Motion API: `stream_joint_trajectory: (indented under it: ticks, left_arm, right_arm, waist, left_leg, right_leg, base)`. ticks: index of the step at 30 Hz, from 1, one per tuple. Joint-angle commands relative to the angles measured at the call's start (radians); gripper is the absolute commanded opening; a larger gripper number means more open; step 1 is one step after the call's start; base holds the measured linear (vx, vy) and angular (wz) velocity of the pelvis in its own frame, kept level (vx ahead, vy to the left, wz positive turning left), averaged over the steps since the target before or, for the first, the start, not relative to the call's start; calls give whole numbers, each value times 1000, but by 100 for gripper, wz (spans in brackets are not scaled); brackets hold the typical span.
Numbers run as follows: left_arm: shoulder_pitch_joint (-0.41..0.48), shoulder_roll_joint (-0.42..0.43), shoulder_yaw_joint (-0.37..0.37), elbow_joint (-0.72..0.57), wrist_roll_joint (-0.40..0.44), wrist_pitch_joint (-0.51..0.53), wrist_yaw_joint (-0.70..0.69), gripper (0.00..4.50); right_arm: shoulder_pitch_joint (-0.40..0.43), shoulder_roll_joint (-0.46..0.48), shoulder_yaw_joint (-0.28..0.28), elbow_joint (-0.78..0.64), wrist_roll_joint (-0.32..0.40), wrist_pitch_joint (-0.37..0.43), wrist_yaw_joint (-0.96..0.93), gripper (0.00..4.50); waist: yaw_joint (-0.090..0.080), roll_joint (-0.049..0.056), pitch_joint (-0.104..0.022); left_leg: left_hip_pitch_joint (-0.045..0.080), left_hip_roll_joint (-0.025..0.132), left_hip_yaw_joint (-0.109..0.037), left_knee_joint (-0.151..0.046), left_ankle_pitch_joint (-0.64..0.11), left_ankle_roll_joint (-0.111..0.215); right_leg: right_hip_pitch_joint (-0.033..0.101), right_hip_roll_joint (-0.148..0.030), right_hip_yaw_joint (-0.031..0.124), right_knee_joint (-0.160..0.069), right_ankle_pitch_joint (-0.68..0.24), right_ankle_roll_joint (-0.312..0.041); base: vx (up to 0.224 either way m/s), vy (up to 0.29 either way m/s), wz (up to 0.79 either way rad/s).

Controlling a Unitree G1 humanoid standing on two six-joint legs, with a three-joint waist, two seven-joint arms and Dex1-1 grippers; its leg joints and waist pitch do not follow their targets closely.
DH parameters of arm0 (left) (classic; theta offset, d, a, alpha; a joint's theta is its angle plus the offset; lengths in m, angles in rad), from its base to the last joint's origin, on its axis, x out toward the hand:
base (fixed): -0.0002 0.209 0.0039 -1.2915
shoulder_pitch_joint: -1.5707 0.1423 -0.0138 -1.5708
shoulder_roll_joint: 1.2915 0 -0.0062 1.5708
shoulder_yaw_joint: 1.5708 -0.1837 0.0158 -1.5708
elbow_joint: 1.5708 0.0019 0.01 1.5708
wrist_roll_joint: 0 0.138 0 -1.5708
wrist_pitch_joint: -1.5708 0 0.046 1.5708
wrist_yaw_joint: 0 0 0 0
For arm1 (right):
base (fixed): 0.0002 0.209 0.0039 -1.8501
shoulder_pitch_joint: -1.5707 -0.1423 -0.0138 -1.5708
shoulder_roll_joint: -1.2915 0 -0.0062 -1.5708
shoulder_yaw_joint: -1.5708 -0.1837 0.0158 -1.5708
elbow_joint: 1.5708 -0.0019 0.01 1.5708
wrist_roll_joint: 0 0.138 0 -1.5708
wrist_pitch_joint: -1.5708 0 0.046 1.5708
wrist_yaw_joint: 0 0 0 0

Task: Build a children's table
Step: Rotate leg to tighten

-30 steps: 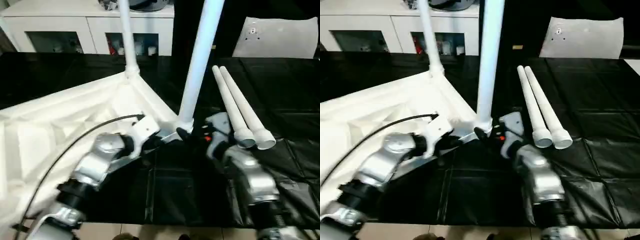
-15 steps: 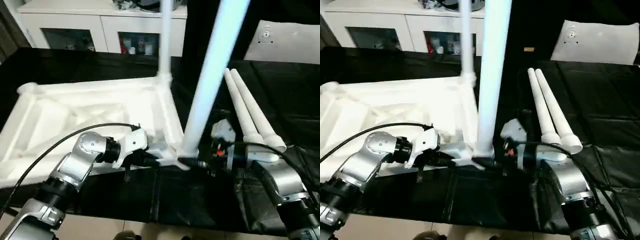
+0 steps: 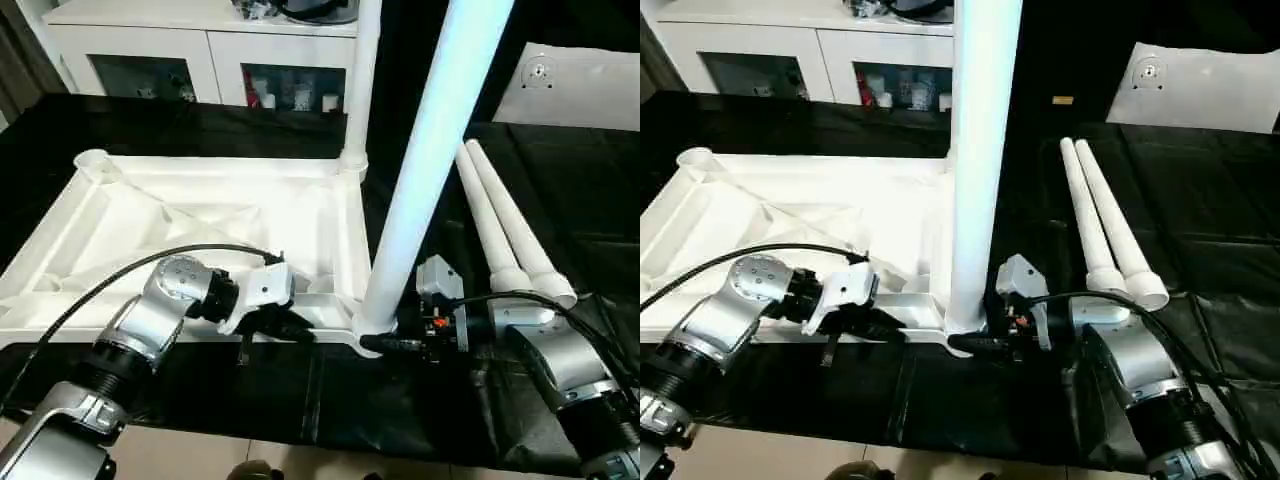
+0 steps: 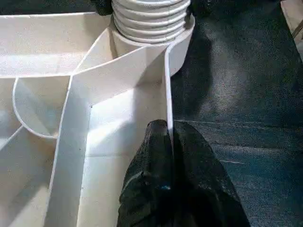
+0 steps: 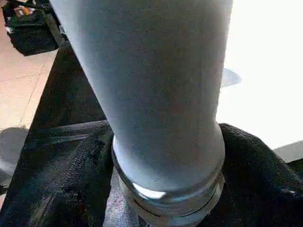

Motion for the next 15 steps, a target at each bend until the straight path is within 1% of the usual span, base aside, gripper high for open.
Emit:
stream_joint_trajectory:
  ticks: [1, 2, 3, 5, 8, 9, 10, 11, 12, 13, 14, 15]
  left_arm:
    - [-14, 2, -20, 14, 17, -15, -26, 0]
    - [-13, 3, -20, 16, 17, -17, -27, 0]
    - [-13, 2, -19, 17, 16, -17, -27, 0]
    - [-10, -4, -11, 18, 9, -9, -14, 0]
    - [-8, -13, -1, 18, 8, 0, 11, 0]
    - [-7, -35, 15, 15, 6, 25, 62, 0]
    - [-7, -50, 25, 14, 8, 41, 97, 0]
    - [-7, -61, 32, 13, 9, 52, 121, 0]
    - [-8, -100, 53, 7, 8, 101, 199, 0]
    - [-9, -136, 70, 1, 5, 132, 262, 0]
    - [-8, -159, 82, -4, 2, 152, 304, 0]
    - [-8, -190, 88, -14, 9, 184, 360, 0]
  right_arm:
    - [-7, -2, 5, -4, 14, -6, 32, 303]
    - [-4, 0, 6, -7, 17, -4, 34, 289]
    - [-3, 0, 6, -8, 19, -3, 34, 284]
    - [8, 8, 3, -16, 31, 9, 28, 282]
    - [18, 20, -2, -24, 40, 19, 15, 280]
    - [32, 41, -8, -32, 44, 37, -22, 279]
    - [41, 57, -12, -35, 40, 37, -51, 279]
    - [47, 68, -15, -37, 37, 37, -71, 279]
    - [57, 121, -35, -27, 28, 55, -172, 278]
    - [56, 162, -46, -6, 2, 38, -259, 278]
    - [56, 190, -53, 7, -18, 24, -319, 277]
    - [54, 230, -64, 21, -29, 29, -391, 277]
  waist:
    - [-4, -5, -65]
    - [-4, -4, -65]
    - [-4, -5, -65]
    - [-3, -5, -66]
    - [-4, -5, -65]
    - [-3, -4, -65]
    - [-5, -2, -62]
    - [-5, -3, -62]
    - [-7, -5, -60]
    - [-9, -3, -55]
    - [-15, -5, -54]
    - [-19, 2, -52]
  left_leg:
    - [4, 101, -35, -68, -87, 97]
    - [4, 101, -36, -69, -89, 95]
    - [4, 101, -36, -69, -88, 95]
    - [4, 102, -36, -68, -79, 98]
    - [5, 103, -36, -69, -83, 99]
    - [5, 103, -36, -68, -84, 97]
    - [5, 106, -36, -70, -90, 93]
    - [6, 105, -37, -71, -98, 88]
    - [8, 105, -37, -73, -114, 75]
    - [14, 103, -38, -76, -142, 59]
    - [11, 102, -38, -76, -150, 48]
    - [14, 99, -40, -78, -172, 33]
  right_leg:
    - [56, -130, 91, -72, -249, -107]
    - [57, -130, 90, -72, -253, -106]
    - [57, -130, 91, -72, -250, -107]
    - [57, -130, 91, -68, -232, -113]
    - [56, -130, 91, -69, -231, -117]
    - [56, -132, 91, -69, -234, -118]
    - [55, -131, 92, -72, -238, -119]
    - [54, -132, 90, -73, -248, -120]
    - [54, -134, 91, -78, -280, -114]
    - [52, -135, 88, -89, -339, -105]
    - [54, -136, 87, -89, -359, -99]
    - [52, -135, 84, -100, -404, -85]
  base:
    - [0, 0, 0]
    - [0, 0, 0]
    - [0, 0, 0]
    - [0, 0, 0]
    - [0, 0, 0]
    - [0, 0, 0]
    - [0, 0, 0]
    - [0, 0, 0]
    - [0, 0, 0]
    - [0, 0, 0]
    - [0, 0, 0]
    - [0, 0, 0]
